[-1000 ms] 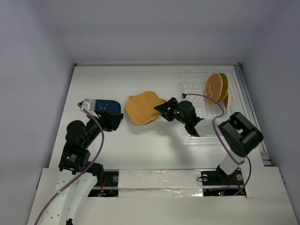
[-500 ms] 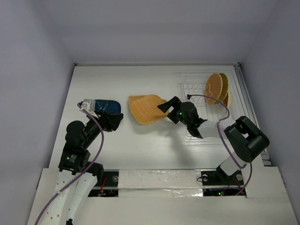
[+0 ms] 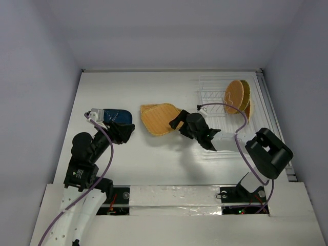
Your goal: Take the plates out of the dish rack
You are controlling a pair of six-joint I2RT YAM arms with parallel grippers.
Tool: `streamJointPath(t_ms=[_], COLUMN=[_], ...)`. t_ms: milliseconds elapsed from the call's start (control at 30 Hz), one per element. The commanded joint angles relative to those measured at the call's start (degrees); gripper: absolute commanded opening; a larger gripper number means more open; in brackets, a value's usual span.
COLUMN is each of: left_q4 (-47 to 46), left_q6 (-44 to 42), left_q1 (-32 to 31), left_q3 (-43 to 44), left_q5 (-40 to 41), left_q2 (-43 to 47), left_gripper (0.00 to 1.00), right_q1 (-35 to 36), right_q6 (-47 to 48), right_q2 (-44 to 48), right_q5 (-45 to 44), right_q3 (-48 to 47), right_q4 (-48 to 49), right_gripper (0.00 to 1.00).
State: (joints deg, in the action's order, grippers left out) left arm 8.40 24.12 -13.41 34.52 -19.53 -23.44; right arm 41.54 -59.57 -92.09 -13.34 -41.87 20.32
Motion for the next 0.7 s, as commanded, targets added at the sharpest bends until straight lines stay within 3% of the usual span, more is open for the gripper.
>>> streamJointPath(t_ms=[0, 333, 433, 500, 533, 600, 633, 667], left_q4=[-3.2, -2.9, -2.8, -2.8, -2.7, -2.7, -2.7, -2.8], left_q6=[0.1, -0.3, -0.3, -0.3, -0.3, -0.3, -0.3, -0.3], left_q1=[-0.3, -0.3, -0.3, -0.3, -0.3, -0.3, -0.3, -0.3], left_q3=[0.2, 0.5, 0.5, 0.5, 0.5, 0.5, 0.4, 0.5], left_q5=[-0.9, -0.4, -0.2, -0.2, -0.2, -0.1, 0.0, 0.0], left_q2=[0.6, 1.5, 1.7, 1.7, 1.7, 1.9, 1.8, 1.8], left_gripper=[0.49, 0.49, 0.49, 0.49, 0.49, 0.49, 0.48, 0.43], right_q1=[2.6, 11.8, 13.9, 14.8, 14.8, 14.8, 14.8, 14.8], right_q6=[1.6, -0.6, -1.2, 0.3, 1.5, 5.6, 7.6, 9.4], right_q2=[3.1, 3.8, 5.4, 7.9, 11.0, 14.7, 18.8, 20.8], right_q5=[-8.0, -7.8, -7.6, -7.7, -7.3, -8.7, -13.9, -17.6], right_q3=[-2.9, -4.2, -3.8, -3.1, -3.1, -4.1, -6.8, -8.4], right_q4=[-5.5, -8.4, -8.9, -8.9, -9.2, -12.6, -19.1, -23.7], right_gripper=[0.94, 0.93, 0.82, 0.68, 0.4, 0.12, 0.0, 0.0])
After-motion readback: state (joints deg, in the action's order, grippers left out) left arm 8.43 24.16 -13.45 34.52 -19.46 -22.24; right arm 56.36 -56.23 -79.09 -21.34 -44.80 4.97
